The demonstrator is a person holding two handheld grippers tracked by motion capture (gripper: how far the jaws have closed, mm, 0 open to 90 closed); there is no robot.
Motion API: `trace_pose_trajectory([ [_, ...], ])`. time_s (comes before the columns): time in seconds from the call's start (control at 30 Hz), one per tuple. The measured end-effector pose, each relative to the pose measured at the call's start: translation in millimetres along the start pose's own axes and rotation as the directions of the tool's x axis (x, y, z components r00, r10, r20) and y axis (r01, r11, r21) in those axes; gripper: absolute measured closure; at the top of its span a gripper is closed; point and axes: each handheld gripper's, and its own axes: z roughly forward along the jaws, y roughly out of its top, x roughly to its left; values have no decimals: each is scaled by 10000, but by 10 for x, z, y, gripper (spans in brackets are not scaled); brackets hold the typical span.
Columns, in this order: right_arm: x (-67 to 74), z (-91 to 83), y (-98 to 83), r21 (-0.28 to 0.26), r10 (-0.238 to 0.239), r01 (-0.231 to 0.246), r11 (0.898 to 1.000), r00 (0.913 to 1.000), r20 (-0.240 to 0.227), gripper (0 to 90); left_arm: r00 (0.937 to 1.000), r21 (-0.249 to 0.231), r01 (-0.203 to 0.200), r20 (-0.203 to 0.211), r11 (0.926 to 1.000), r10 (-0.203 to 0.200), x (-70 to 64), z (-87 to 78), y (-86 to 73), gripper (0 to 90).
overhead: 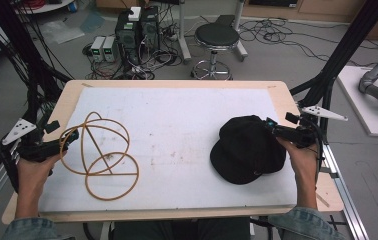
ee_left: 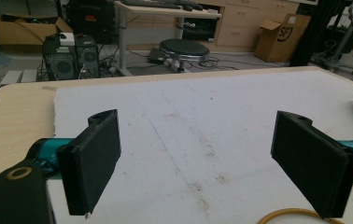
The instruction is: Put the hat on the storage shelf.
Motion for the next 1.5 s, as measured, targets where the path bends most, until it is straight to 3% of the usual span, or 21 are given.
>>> trace_pose_trajectory([
  [0.47,-40,13,-3,13,110,-110,9999,9999,88,123,10000,0,58,62,10000,-58,-7,-18,-1,164],
  [0.6,-51,54,-28,327,211,-218,9992,9995,222,126,9999,14,90,76,10000,-90,-12,-9,-5,164],
  [0.73,-70,88,-99,90,452,-454,9989,9986,288,158,9999,35,63,105,10000,-63,-17,0,-4,164],
  [0.93,-81,265,-211,836,494,-523,9951,9981,358,158,9999,80,75,124,9999,-76,-18,20,-13,164],
  [1.17,-117,398,-353,1051,714,-742,9917,9970,302,166,9999,63,100,65,9999,-100,-3,4,-17,164],
  [1.37,-141,484,-433,1323,1079,-1062,9855,9941,-58,233,10000,54,16,49,10000,-16,-4,-5,-11,164],
  [1.4,-133,499,-437,1434,1195,-1156,9829,9927,-187,305,10000,46,19,45,10000,-19,-4,-8,-9,164],
  [1.5,-123,505,-442,1589,1265,-1221,9797,9918,-179,347,10000,38,22,19,10000,-22,-2,-12,-7,164],
])
